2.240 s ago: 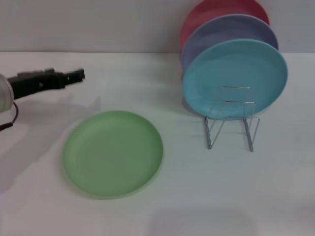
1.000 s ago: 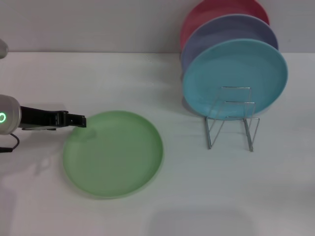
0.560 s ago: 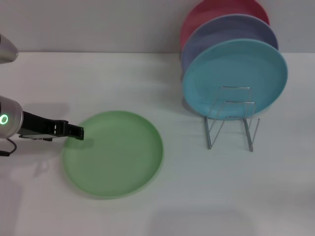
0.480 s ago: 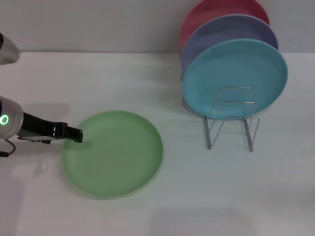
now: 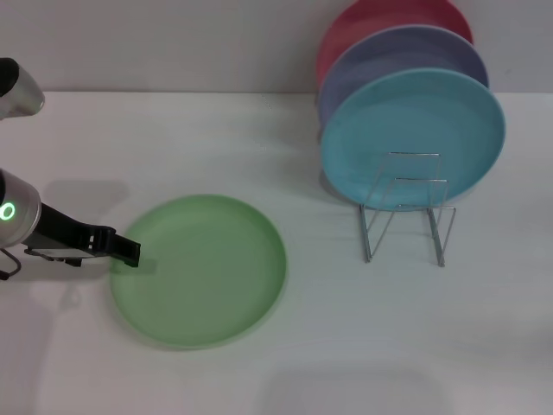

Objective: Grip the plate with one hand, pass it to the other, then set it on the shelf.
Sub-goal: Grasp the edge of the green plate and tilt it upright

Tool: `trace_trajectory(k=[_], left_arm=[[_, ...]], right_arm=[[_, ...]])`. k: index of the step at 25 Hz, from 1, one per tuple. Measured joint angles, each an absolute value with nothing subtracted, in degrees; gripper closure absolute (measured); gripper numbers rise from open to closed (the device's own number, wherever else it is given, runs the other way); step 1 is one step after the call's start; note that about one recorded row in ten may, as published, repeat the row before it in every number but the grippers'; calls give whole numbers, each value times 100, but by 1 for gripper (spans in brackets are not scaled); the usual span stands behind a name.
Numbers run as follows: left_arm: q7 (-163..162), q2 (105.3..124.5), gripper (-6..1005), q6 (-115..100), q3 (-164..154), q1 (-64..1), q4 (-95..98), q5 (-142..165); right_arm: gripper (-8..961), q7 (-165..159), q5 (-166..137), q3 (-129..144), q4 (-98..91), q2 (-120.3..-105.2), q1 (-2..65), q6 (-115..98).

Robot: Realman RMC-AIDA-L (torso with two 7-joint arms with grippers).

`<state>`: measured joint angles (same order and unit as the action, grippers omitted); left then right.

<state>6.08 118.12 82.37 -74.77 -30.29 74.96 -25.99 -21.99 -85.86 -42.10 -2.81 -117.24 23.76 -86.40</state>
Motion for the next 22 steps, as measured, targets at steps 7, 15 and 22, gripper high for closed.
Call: trace_trajectory(k=[7, 15, 22], left_arm=[[601, 11812, 138, 8278, -7470, -3197, 7223, -2564], [605, 11817, 138, 8350, -7503, -3327, 7044, -2429], [607, 11824, 139, 8357, -7516, -3354, 7003, -2428]], right_arm=[[315, -2197, -8586, -4210, -281, -11724, 2370, -8639], [316, -2197, -8587, -4210, -281, -11724, 2364, -8639], [315, -2197, -8587, -4210, -281, -11717, 2369, -8639]])
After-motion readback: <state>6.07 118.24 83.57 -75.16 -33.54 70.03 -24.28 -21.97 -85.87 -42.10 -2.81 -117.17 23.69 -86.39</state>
